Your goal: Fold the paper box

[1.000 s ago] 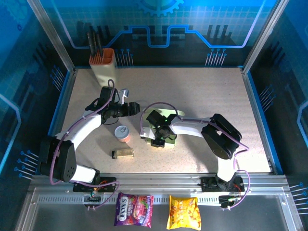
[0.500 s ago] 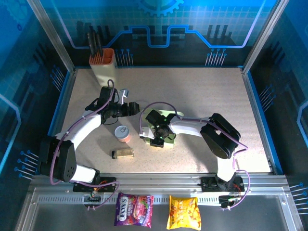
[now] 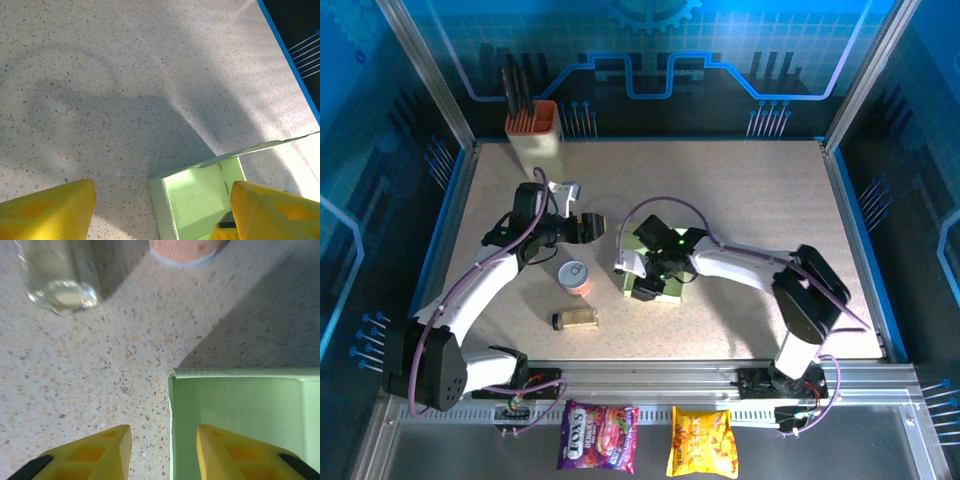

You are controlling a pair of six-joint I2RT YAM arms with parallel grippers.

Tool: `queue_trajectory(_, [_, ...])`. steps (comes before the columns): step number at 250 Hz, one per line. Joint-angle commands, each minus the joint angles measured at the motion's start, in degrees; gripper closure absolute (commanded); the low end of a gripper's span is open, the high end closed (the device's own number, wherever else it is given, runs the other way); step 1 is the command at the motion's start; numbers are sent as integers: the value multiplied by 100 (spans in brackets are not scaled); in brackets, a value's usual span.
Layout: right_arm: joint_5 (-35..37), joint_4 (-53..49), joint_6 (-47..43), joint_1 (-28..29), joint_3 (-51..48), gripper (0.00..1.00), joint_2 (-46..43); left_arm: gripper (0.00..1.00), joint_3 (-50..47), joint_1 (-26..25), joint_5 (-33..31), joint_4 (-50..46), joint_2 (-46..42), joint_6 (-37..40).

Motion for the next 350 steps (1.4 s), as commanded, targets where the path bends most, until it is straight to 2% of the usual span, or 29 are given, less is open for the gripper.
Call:
queue_trajectory(1, [-320, 53, 278, -200, -154, 59, -597, 28, -250, 57, -1, 420, -146, 303])
queue_trajectory(40, [-365, 323, 629, -583, -490, 59, -1399, 29, -346, 47, 227, 825, -46, 363])
queue_trajectory(84, [-307, 880, 1404, -1304, -1072, 59, -2416, 28, -336, -41, 658, 1072, 212, 709])
queue_trajectory(143, [383, 1133, 2356, -2193, -1761, 58, -3330, 27, -815, -505, 412, 1765, 308, 1494])
queue_trajectory(187, [891, 1495, 2828, -2491, -2539, 43, -3861, 24, -1106, -582, 284, 2284, 488, 1344])
queue_trajectory(222, [637, 2021, 2982, -2615, -3002, 42, -3762, 24, -1235, -588, 502, 2897, 894, 1129])
queue_trajectory(267, [319, 2655, 3091, -2632, -3128, 42, -3113, 24, -1109, -602, 634, 3283, 1367, 965])
queue_trajectory(350, [107, 2775, 2999, -2650, -2775, 49, -2436, 35, -583, -660, 847, 2720, 1721, 1052])
